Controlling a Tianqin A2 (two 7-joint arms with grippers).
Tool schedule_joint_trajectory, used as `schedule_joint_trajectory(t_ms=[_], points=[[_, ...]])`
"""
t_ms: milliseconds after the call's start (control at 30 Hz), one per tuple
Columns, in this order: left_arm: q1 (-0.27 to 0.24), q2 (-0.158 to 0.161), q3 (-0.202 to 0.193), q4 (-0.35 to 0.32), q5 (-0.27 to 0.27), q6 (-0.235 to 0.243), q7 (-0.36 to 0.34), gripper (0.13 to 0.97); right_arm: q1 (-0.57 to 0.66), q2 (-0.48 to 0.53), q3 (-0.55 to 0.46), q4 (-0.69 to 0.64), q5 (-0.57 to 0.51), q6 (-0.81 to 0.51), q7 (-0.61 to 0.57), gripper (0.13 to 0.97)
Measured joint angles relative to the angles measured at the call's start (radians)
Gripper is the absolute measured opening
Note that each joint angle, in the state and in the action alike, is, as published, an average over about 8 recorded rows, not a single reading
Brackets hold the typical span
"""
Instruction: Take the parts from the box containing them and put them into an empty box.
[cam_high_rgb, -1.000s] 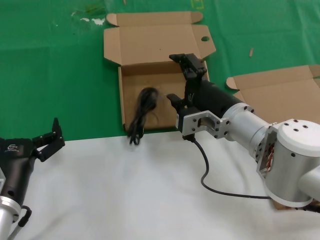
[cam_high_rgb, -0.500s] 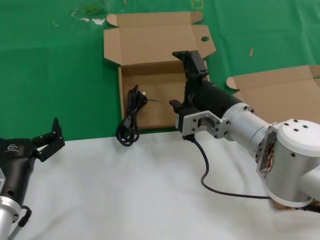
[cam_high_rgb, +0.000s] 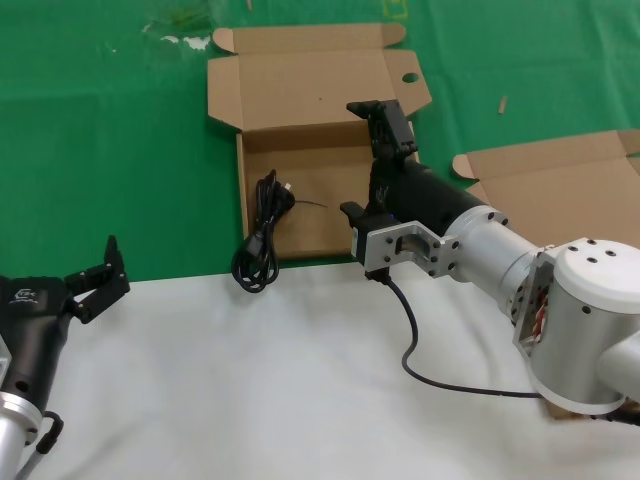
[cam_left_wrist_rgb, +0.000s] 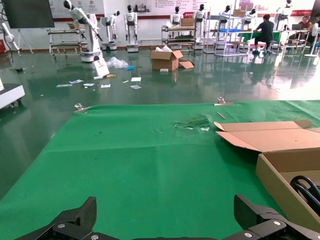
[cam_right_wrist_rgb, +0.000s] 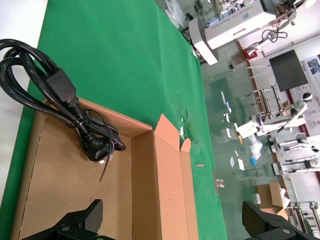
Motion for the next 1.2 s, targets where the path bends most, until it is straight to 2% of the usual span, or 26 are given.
schedule_joint_trajectory(t_ms=[667,1200], points=[[0.0,0.0,0.0,0.0,0.0,0.0,0.0,0.966,-0.011,-0.004,0.015,0.002,-0.012,-0.004,0.019,0.966],[0.0,0.0,0.0,0.0,0.0,0.0,0.0,0.966,-0.166,-0.064,0.223,0.029,-0.184,-0.062,0.295,0.966]])
